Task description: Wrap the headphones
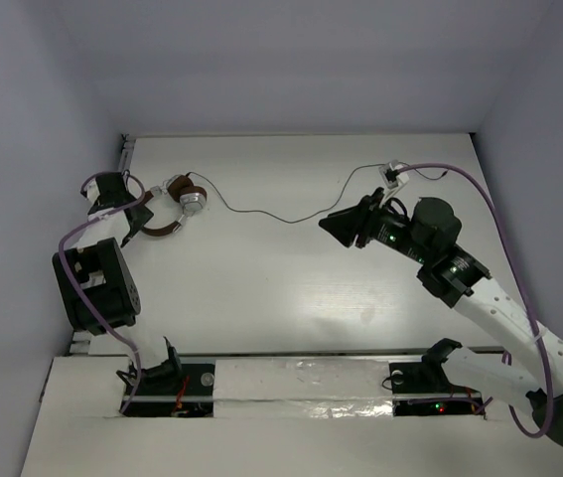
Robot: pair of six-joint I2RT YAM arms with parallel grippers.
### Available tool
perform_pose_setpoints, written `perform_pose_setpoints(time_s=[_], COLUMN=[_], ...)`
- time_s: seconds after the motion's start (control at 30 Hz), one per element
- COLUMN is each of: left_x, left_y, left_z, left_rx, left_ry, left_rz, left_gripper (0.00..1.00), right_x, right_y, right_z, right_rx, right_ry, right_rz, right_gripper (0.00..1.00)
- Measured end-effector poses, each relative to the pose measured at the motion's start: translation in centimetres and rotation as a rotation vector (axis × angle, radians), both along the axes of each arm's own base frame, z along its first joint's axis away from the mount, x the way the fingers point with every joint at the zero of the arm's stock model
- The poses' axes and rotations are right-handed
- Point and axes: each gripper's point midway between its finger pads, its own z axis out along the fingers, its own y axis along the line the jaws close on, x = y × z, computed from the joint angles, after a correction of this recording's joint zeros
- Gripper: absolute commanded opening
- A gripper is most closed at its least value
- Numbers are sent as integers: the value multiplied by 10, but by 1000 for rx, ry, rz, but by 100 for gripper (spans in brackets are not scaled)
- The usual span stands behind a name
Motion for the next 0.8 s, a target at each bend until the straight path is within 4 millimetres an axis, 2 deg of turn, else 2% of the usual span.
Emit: perform_pose_setpoints(time_s=[0.2, 0.33, 0.6, 0.7, 0.73, 0.77, 0.8], left_x=[15, 24, 39, 41, 42, 43, 44], left_y=[0, -4, -7, -4, -2, -1, 0], left_z=[-25, -41, -46, -46, -46, -46, -47], left_rx=[-12, -1, 23, 39, 45, 52, 57], left_ry=[55, 98, 108, 112, 115, 118, 118], left_rz=[-29, -49, -65, -58, -57, -53, -55], left_gripper=[55, 45, 33, 23, 9, 0, 0], right_x=[1, 2, 4, 2, 2, 2, 2], right_y=[4, 5, 5, 6, 6, 6, 7], right_z=[-7, -8, -9, -10, -10, -10, -10], right_rx=[-11, -14, -17, -18, -19, -19, -19], right_ry=[16, 20, 20, 19, 18, 18, 18], right_rz=[10, 10, 2, 5, 7, 9, 9], right_gripper=[47, 47, 47, 47, 47, 47, 43])
